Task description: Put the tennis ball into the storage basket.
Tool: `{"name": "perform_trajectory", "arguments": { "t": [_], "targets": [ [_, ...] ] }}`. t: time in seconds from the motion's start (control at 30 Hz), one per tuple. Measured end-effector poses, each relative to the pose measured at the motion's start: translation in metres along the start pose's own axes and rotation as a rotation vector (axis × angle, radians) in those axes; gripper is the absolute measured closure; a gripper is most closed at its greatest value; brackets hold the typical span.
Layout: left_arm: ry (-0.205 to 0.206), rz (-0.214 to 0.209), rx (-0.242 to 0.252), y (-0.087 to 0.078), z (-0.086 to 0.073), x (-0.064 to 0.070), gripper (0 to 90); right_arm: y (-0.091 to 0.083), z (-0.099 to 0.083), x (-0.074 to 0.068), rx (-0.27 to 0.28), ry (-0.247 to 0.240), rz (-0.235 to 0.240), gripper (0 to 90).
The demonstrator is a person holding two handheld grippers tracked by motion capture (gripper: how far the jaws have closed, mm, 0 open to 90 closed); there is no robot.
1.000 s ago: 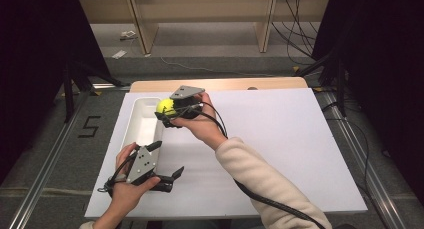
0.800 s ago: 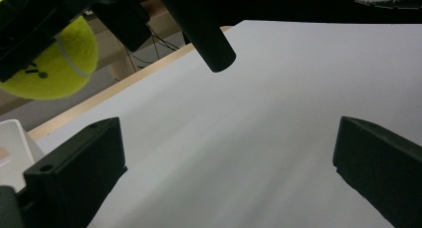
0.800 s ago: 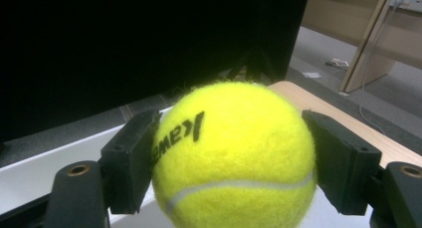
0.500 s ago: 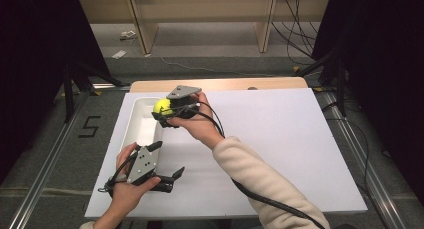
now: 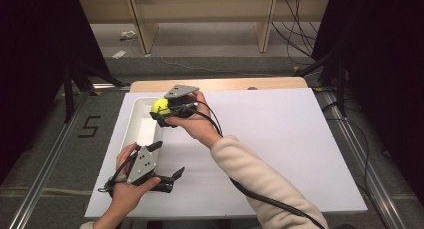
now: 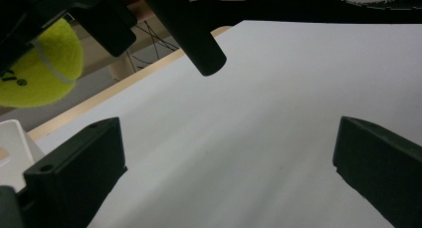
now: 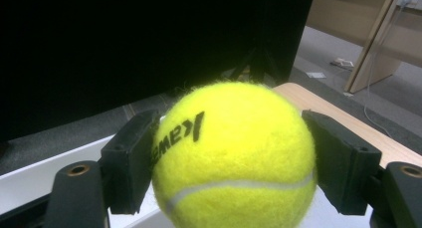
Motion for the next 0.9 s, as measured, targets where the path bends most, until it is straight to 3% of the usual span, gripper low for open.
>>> {"name": "perform_trajectory", "arguments": {
  "t": [0.9],
  "targets": [
    [0.001, -0.002, 0.000, 0.0001, 0.0001, 0.0006, 0.0, 0.0095, 0.0014, -0.0070, -0.011, 0.001, 0.016, 26.8]
  ]
}}
Point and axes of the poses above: each handheld gripper's, and its own axes: y roughly forward along the jaws, z roughly out of its top, x roughly to its right, the point moved 10 cm from there along y, roughly forward along the jaws, and after that the axes turned 11 degrees about -x, right-handed, at the moved point
